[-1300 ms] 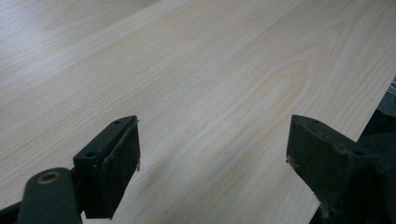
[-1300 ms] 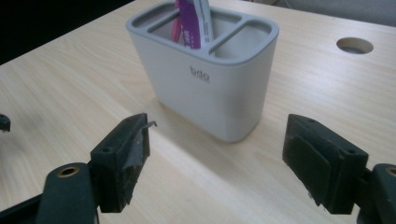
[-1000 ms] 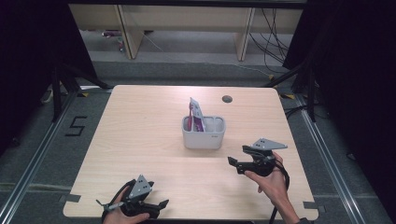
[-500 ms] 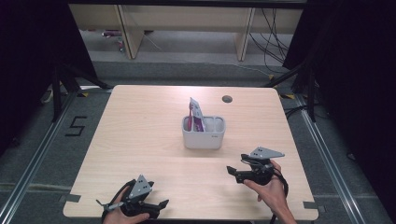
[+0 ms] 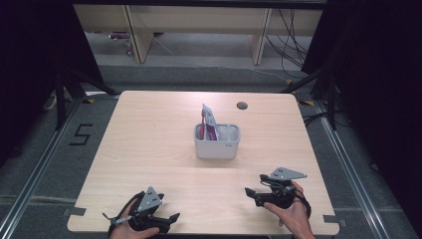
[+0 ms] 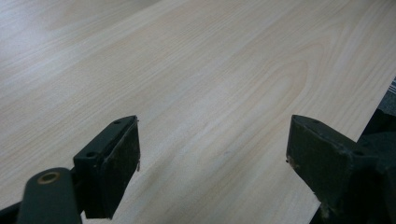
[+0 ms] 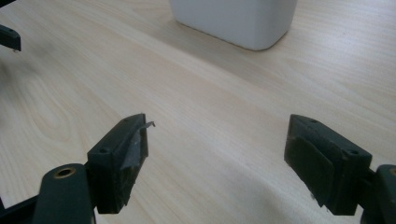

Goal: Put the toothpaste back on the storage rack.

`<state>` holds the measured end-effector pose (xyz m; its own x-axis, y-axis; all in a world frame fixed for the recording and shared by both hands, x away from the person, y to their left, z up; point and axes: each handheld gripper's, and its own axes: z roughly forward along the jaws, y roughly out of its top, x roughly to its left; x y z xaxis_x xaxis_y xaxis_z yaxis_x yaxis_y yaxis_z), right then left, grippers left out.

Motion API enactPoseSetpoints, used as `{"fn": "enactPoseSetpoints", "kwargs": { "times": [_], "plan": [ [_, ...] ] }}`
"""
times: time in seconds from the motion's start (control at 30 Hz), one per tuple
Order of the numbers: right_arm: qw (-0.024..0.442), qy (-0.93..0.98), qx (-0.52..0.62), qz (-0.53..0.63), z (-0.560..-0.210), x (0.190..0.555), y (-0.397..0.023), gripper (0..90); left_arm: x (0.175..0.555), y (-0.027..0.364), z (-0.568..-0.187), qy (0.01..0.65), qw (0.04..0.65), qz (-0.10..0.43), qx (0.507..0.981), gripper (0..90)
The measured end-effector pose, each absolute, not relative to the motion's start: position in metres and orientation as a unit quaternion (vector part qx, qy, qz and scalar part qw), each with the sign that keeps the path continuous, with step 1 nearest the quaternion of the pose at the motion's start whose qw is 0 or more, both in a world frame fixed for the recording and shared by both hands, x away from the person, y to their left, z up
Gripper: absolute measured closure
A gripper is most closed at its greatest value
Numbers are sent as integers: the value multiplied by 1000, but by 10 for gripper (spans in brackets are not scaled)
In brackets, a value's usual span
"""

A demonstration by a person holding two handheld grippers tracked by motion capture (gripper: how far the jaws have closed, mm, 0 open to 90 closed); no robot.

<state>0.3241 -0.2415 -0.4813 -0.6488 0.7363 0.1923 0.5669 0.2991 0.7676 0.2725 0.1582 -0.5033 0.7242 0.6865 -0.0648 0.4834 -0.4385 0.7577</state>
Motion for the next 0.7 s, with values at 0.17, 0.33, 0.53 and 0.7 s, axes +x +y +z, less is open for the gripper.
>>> {"fn": "enactPoseSetpoints", "kwargs": {
  "times": [0.17, 0.33, 0.53, 0.7],
  "plan": [
    [115, 808, 396, 421, -483, 320, -246, 219, 273, 158, -504, 348, 401, 127, 838, 169],
    [114, 808, 399, 419, -484, 313, -249, 209, 273, 158, -504, 350, 402, 128, 837, 169],
    [101, 807, 406, 416, -487, 307, -253, 189, 273, 158, -504, 348, 401, 127, 838, 169],
    [83, 802, 418, 418, -490, 302, -253, 169, 273, 158, -504, 348, 401, 128, 838, 169]
  ]
}}
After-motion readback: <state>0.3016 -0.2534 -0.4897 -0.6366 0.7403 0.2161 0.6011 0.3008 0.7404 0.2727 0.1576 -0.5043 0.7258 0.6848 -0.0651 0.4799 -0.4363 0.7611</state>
